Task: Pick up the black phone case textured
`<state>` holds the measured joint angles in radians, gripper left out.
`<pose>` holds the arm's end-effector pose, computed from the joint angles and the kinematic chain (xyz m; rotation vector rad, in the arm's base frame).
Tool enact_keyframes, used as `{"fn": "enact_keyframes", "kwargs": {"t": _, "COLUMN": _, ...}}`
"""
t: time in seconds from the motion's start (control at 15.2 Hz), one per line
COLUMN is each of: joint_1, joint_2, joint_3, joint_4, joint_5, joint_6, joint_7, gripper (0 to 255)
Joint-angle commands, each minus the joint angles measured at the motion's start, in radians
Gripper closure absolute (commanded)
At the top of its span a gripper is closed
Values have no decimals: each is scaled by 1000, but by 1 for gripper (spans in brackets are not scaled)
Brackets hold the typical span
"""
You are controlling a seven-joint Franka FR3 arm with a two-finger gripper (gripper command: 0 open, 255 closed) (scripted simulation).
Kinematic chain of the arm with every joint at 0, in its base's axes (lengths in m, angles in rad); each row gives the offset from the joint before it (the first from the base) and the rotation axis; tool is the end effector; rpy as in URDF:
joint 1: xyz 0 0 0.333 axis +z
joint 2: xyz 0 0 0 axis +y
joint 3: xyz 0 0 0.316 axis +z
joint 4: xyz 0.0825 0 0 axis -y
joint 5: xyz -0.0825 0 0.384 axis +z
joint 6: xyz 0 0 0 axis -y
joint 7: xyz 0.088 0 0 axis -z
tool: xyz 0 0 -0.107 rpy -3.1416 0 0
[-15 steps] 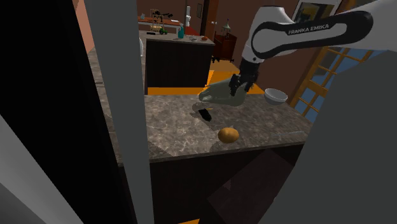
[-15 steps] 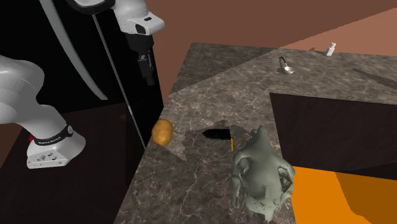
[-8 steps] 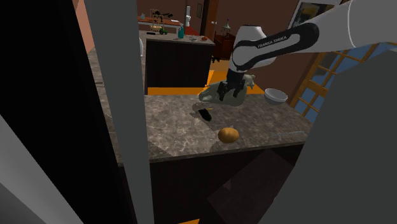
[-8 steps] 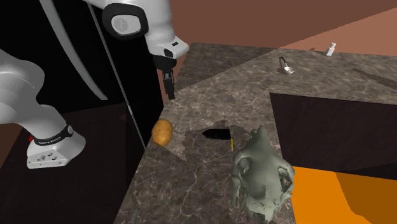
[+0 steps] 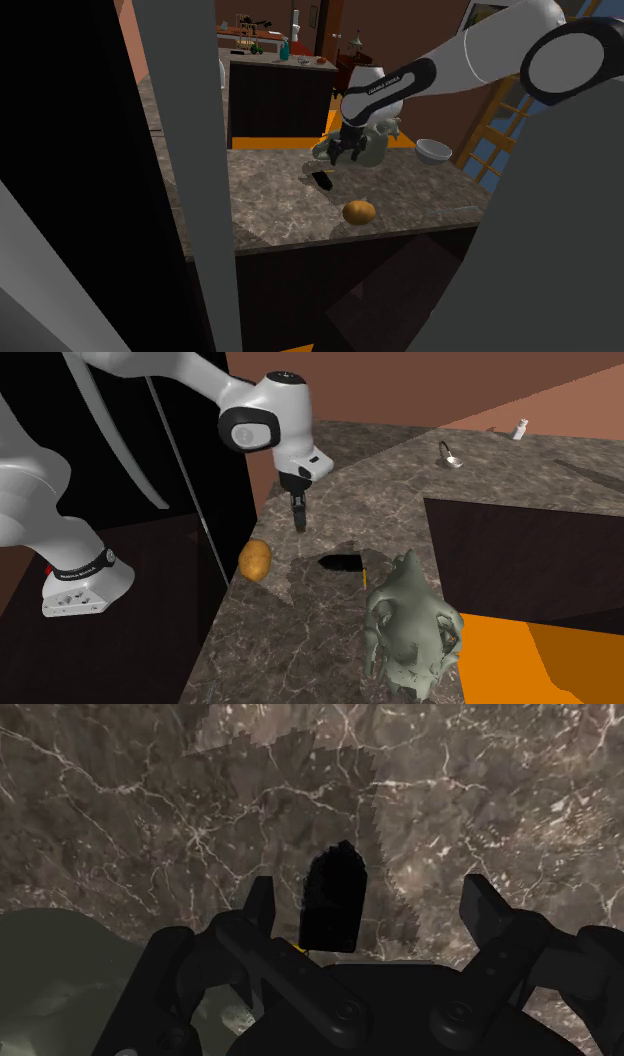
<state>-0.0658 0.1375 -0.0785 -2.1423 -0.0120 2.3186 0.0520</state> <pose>0.5565 -0.0805 0.3440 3.1059 -0.2918 0.0596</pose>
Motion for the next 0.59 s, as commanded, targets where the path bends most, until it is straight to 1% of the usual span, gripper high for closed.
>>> {"fn": "enact_keyframes", "kwargs": {"t": 0.0, "joint_1": -4, "joint_2": 82, "joint_3": -1, "joint_4": 60, "joint_5": 10, "joint_6": 18, "joint_7": 2, "gripper": 0}}
{"fn": "enact_keyframes", "kwargs": {"t": 0.26, "joint_1": -16, "joint_2": 239, "joint_3": -2, "joint_4": 181, "joint_5": 30, "joint_6": 46, "joint_7": 2, "gripper": 0}}
{"fn": "enact_keyframes", "kwargs": {"t": 0.53, "joint_1": -31, "joint_2": 399, "joint_3": 0, "joint_4": 323, "joint_5": 49, "joint_6": 55, "joint_7": 4, "gripper": 0}}
